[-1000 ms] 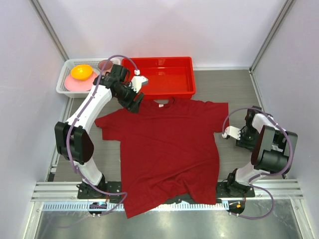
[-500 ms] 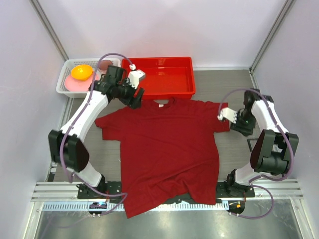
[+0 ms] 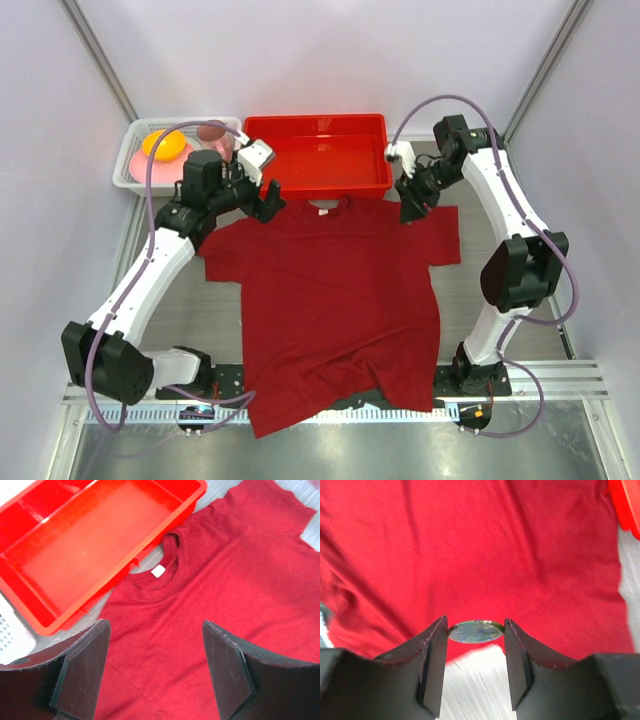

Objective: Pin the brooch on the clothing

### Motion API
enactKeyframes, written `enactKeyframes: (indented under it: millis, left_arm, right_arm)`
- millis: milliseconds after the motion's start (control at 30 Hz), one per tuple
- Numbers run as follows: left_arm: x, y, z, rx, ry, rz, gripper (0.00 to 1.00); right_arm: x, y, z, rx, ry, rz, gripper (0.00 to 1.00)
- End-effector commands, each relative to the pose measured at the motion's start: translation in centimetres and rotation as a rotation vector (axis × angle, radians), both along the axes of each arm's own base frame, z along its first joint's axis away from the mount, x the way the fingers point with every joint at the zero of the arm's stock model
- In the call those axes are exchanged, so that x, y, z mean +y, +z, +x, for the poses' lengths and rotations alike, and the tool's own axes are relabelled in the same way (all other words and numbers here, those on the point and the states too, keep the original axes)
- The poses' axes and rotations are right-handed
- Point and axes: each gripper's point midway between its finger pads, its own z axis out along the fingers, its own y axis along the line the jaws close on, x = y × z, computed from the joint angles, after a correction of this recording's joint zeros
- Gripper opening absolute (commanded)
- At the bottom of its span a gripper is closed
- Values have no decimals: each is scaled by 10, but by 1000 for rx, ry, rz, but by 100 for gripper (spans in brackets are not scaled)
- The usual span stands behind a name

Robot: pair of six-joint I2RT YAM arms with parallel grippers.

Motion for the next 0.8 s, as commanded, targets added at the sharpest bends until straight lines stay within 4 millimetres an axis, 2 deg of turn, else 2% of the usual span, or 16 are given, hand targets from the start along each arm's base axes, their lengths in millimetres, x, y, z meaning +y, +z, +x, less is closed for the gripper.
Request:
enactKeyframes:
  millis: [0,67,100,133,167,200,233,267,300,333,367,433,467,600,767]
  left_arm:
    - [-18,23,-11,-48,-31,-152,77]
    - [-29,27,-14,-43,-35,-201,75]
    - [-33,24,-16,-37,-44,-212,74]
    - [-44,27,-16,-53,-70,-228,73]
    - [-50,28,-18,-58,-88,-238,72]
    - [-58,28,-18,-44,-92,-264,72]
    - [-71,26,-19,-38,-114,-273,71]
    - [-78,26,-16,-38,-98,-291,70]
    - [-85,27,-17,-37,-103,-306,70]
    - [-96,32,-18,-55,-124,-331,70]
    - [-102,23,-13,-38,-112,-332,70]
    - [-116,27,-11,-39,-119,-370,70]
    - [-121,23,-8,-27,-117,-374,69]
    - [-129,24,8,-25,-70,-414,67]
    - [-141,29,5,3,-116,-474,63]
  right_arm:
    - [63,55,11,236,-262,410,42]
    - [81,66,19,321,-328,542,42]
    - [89,85,42,225,-324,633,42]
    - [98,80,38,404,-455,696,41]
    - [105,86,43,423,-486,749,42]
    - [111,113,58,302,-442,856,41]
    - [115,105,57,465,-567,910,41]
    - [119,110,59,469,-583,951,41]
    - [122,126,65,424,-561,1022,42]
    - [124,122,65,459,-593,1041,41]
    - [125,124,70,498,-650,1069,41]
    - [125,124,74,501,-697,1098,42]
    - [125,125,76,544,-740,1125,42]
    - [125,127,72,572,-768,1164,42]
    - [129,123,59,577,-770,1149,42]
